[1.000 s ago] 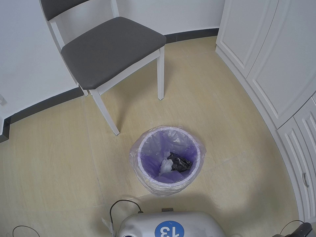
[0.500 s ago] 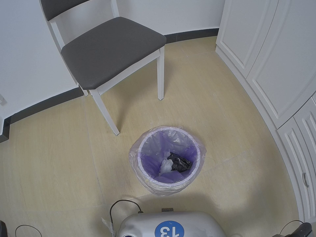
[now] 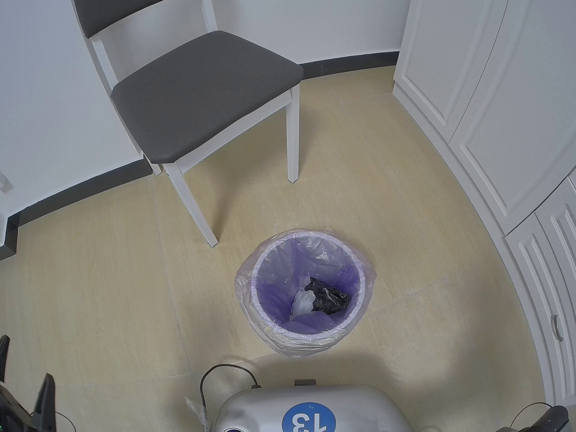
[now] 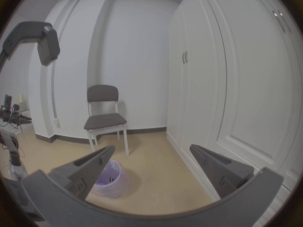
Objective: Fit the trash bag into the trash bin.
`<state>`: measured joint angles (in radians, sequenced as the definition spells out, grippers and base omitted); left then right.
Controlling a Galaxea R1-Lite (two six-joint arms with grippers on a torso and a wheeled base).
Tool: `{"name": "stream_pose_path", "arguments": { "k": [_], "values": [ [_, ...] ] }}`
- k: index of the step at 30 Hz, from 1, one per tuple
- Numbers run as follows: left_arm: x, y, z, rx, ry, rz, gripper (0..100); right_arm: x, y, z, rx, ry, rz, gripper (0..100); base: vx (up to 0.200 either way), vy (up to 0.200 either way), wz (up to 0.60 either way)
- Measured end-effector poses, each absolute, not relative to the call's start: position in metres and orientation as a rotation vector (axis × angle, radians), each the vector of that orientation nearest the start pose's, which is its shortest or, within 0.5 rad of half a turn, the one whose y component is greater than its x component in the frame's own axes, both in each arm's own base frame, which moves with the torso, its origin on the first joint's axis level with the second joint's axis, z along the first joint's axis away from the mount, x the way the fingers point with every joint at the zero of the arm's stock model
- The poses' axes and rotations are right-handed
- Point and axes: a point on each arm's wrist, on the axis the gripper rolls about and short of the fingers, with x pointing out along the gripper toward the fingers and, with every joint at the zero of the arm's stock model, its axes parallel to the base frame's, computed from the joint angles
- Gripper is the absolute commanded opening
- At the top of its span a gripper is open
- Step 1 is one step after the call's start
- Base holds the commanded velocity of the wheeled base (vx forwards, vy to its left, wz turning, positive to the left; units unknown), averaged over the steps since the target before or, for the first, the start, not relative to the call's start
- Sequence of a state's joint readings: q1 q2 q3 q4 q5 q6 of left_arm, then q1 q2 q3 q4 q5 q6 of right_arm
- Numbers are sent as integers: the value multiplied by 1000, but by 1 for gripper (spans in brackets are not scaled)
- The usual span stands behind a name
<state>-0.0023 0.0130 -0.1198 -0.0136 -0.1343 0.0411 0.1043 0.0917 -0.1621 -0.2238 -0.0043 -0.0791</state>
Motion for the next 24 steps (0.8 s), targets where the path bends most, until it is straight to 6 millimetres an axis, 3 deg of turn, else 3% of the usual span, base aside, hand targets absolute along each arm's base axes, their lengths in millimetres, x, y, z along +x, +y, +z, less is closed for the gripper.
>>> {"name": "stream_pose_path", "arguments": {
  "k": [7,24],
  "values": [
    [-24,0,89,28,-74,-24,100,-20,-4,115,-62,-204,5,100,0,0,0],
    [-23,0,81,14,-4,0,100,-23,-3,89,50,-82,-116,100,0,0,0]
  ]
}}
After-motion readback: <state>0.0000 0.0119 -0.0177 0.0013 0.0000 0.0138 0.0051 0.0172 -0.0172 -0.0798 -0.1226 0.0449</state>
